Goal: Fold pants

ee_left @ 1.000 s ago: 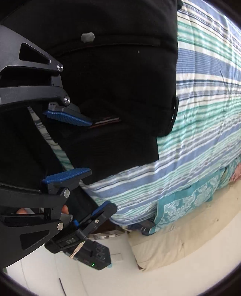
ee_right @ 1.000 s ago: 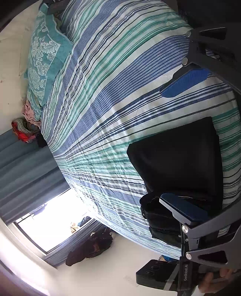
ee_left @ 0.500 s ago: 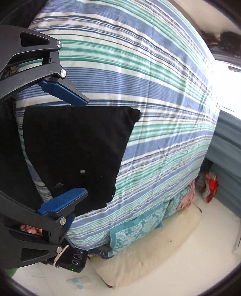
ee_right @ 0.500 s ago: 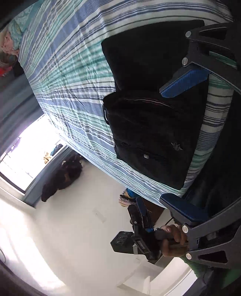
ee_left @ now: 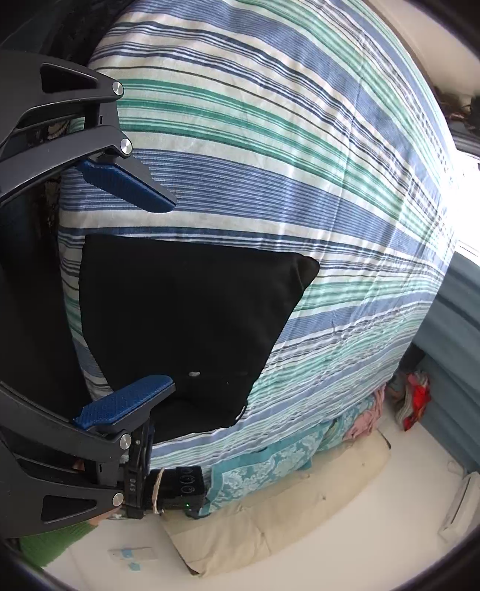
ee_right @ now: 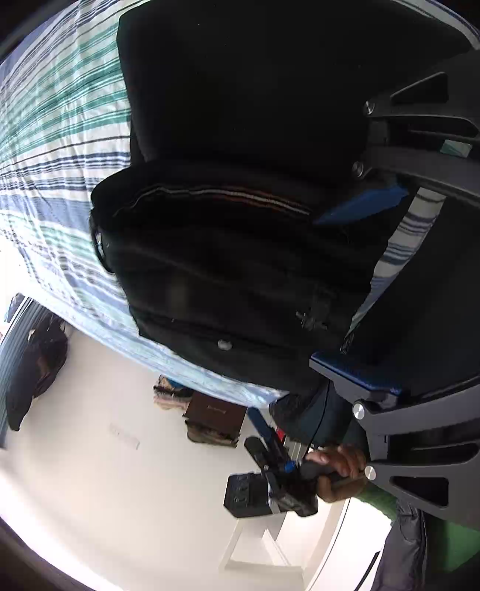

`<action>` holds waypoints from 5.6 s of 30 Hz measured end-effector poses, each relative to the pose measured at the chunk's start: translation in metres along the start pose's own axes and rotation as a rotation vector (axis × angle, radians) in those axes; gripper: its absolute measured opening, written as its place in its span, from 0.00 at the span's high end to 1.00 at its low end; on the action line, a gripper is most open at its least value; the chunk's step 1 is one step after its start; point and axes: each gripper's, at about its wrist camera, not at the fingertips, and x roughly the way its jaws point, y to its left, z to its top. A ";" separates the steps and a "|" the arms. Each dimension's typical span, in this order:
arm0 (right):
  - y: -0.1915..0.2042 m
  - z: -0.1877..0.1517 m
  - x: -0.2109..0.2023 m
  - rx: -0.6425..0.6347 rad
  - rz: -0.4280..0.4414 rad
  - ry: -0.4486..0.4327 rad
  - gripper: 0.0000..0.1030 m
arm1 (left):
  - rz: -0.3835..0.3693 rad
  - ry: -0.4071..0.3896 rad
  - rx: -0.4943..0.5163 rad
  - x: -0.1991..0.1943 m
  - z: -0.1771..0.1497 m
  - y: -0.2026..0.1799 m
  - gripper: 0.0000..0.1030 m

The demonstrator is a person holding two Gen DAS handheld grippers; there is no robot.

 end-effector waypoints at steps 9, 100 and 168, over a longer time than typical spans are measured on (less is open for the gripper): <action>0.048 0.011 -0.040 -0.054 0.051 -0.141 0.81 | 0.026 -0.032 0.016 -0.010 0.005 -0.006 0.12; 0.006 -0.035 -0.051 -0.153 -0.616 -0.333 0.41 | 0.480 0.094 0.092 0.179 0.133 -0.037 0.08; -0.071 0.008 -0.091 0.124 -0.129 -0.152 0.64 | -0.072 0.237 0.145 0.107 0.016 -0.069 0.77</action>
